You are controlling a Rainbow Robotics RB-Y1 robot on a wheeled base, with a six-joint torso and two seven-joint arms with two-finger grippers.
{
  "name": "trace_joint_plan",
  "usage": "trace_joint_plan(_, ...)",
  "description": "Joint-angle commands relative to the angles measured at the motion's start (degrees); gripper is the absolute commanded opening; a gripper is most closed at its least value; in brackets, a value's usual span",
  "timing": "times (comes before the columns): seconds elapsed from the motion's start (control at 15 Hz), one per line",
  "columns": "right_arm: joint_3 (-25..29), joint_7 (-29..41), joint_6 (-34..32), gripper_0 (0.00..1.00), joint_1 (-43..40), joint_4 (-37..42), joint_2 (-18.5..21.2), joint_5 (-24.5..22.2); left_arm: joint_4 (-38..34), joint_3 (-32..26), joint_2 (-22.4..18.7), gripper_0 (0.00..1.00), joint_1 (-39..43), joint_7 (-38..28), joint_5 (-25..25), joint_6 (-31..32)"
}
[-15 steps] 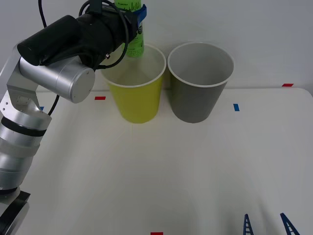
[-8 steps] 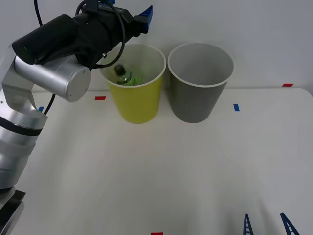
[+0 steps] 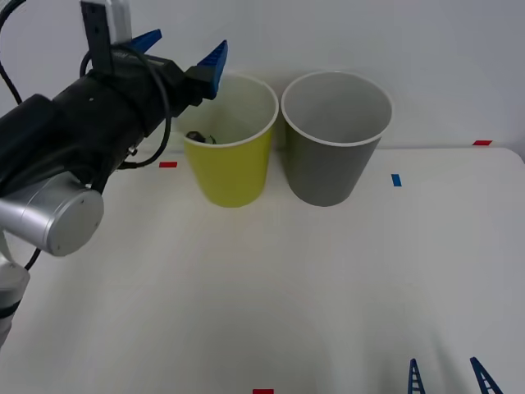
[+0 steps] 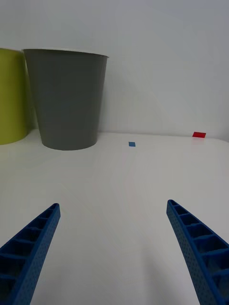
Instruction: Put cans in the gray bin and PET bottles in the light green bin.
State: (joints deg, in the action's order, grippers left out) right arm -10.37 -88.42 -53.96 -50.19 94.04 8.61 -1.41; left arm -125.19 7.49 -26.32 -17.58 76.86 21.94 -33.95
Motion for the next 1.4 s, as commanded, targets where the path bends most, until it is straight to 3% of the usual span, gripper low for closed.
trace_joint_plan(0.07,0.0,0.0,0.0,0.77,0.0,0.0,0.0,0.0,-10.96,-1.25,-0.04,1.0,14.24,0.04,-0.94,0.03)
trace_joint_plan(0.47,0.0,0.0,0.0,0.77,0.0,0.0,0.0,0.0,-18.87,-1.69,-0.13,1.0,32.26,0.13,-0.85,1.96)
trace_joint_plan(0.67,0.0,0.0,0.0,0.77,0.0,0.0,0.0,0.0,-18.87,-0.28,-0.31,1.0,41.14,0.13,-2.08,8.37)
trace_joint_plan(1.0,0.0,0.0,0.0,0.77,0.0,0.0,0.0,0.0,-16.58,1.21,-0.48,1.0,54.5,0.92,-3.93,23.49)
trace_joint_plan(1.27,0.0,0.0,0.0,0.77,0.0,0.0,0.0,0.0,-0.23,6.66,-0.75,1.0,55.73,1.89,-5.6,46.69)
trace_joint_plan(1.4,0.0,0.0,0.0,0.77,0.0,0.0,0.0,0.0,4.78,8.24,-0.57,1.0,57.14,2.15,-6.12,53.46)
